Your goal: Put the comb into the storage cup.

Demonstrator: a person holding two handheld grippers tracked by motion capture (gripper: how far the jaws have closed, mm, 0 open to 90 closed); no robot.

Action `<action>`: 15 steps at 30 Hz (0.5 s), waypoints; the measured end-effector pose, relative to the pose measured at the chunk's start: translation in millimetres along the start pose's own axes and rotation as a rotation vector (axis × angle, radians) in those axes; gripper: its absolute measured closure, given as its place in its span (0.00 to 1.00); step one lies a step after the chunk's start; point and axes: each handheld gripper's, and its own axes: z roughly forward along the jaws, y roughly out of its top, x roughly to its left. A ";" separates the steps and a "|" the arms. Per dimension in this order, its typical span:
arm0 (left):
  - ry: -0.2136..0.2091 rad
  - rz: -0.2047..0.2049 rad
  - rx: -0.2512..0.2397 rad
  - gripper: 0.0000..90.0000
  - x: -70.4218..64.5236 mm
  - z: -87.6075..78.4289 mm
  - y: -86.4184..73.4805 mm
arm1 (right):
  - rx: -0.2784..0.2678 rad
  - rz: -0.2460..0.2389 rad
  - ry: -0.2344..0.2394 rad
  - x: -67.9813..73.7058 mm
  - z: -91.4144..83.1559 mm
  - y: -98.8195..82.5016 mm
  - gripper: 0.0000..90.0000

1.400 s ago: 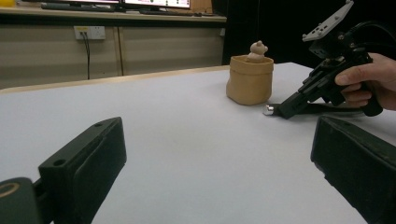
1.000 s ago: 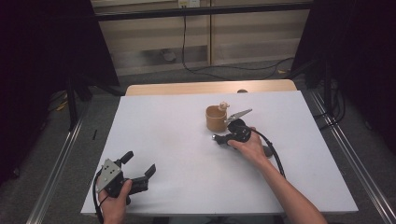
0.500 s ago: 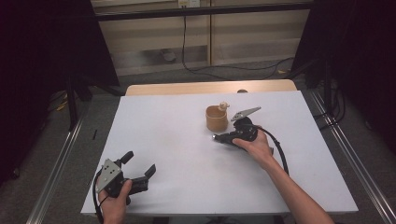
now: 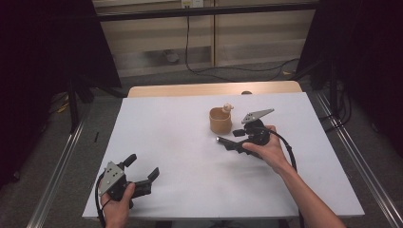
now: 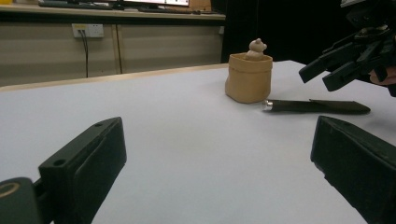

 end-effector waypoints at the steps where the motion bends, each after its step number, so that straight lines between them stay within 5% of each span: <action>1: 0.005 -0.002 -0.004 0.04 -0.2 0.2 0.0 | -0.004 0.003 -0.002 -0.4 -0.8 -0.1 0.21; 5: 0.009 0.008 0.011 0.04 1.7 -0.3 -0.3 | -0.015 0.004 -0.019 -2.2 -5.8 -1.2 0.09; 15: 0.006 -0.002 0.000 0.04 1.8 -0.2 0.1 | -0.037 0.036 -0.072 -5.2 -21.1 -1.9 0.05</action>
